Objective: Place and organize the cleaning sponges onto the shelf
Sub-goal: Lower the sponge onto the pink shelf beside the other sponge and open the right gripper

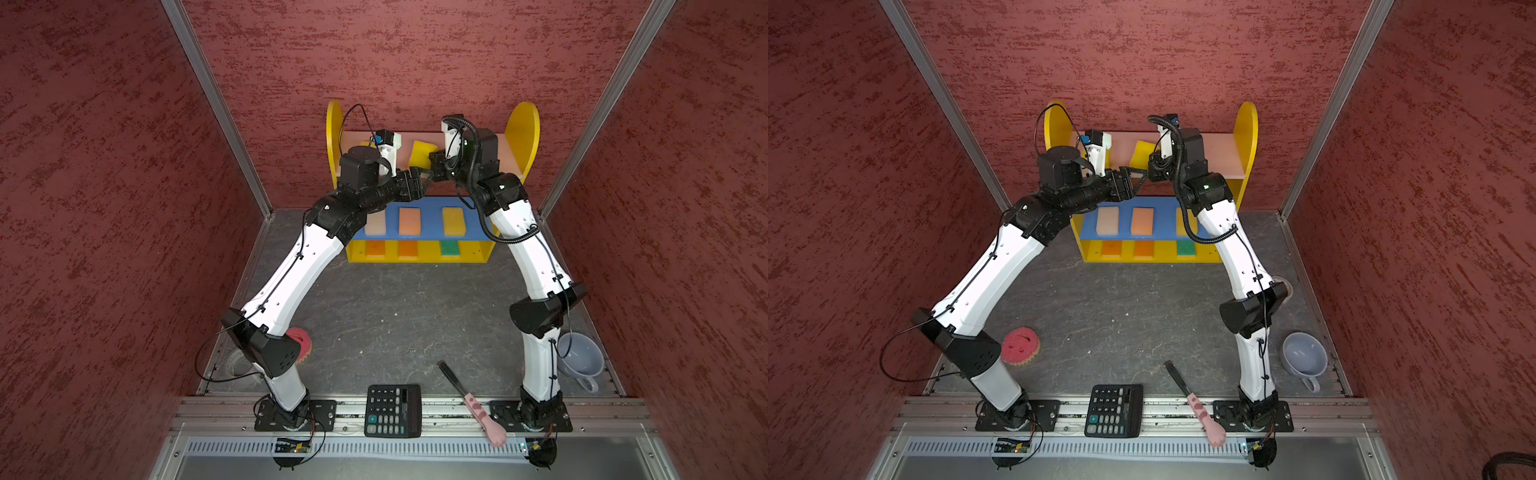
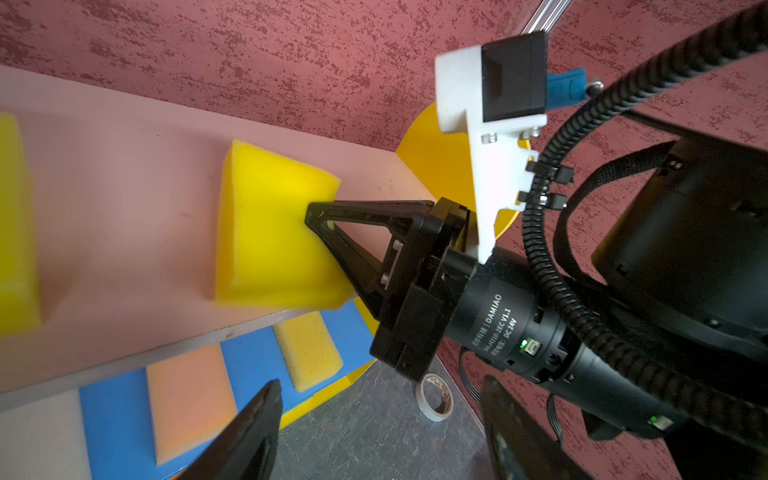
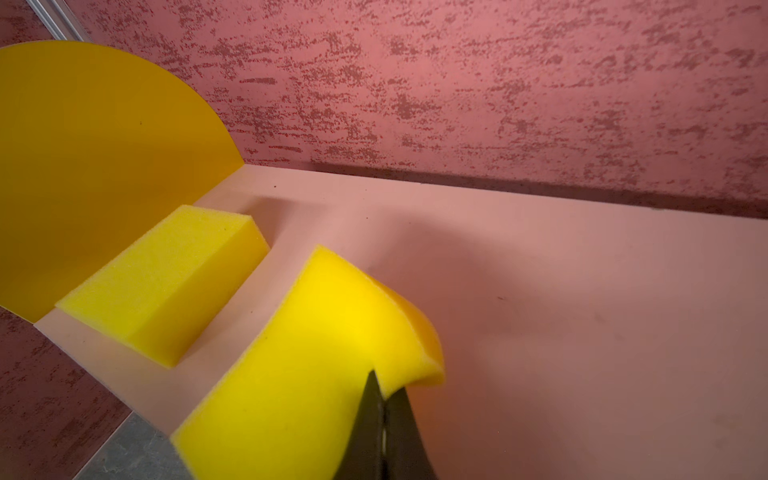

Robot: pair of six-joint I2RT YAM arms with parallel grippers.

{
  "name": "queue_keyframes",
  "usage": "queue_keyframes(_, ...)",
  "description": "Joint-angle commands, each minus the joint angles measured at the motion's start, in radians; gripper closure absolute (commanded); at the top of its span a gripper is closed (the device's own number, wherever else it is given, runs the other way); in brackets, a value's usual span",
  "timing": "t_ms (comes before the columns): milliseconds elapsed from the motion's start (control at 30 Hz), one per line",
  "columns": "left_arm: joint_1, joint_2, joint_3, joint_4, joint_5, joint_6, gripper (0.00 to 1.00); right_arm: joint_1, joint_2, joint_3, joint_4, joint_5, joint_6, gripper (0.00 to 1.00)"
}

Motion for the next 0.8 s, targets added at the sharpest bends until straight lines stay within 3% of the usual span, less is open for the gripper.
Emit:
queue_keyframes(0,-0.002,0.017,0.038,0.008,0.000,-0.006,0.25,-0.008,0.030,0.022,0.017,0.033,-0.054,0.91)
queue_keyframes(400,0.004,0.052,0.077,0.017,-0.010,-0.011,0.26,-0.012,0.043,0.021,0.032,0.066,-0.081,0.66)
queue_keyframes(767,0.005,0.033,0.074,0.009,-0.011,-0.023,0.26,-0.022,-0.015,0.022,0.087,0.043,-0.049,0.62)
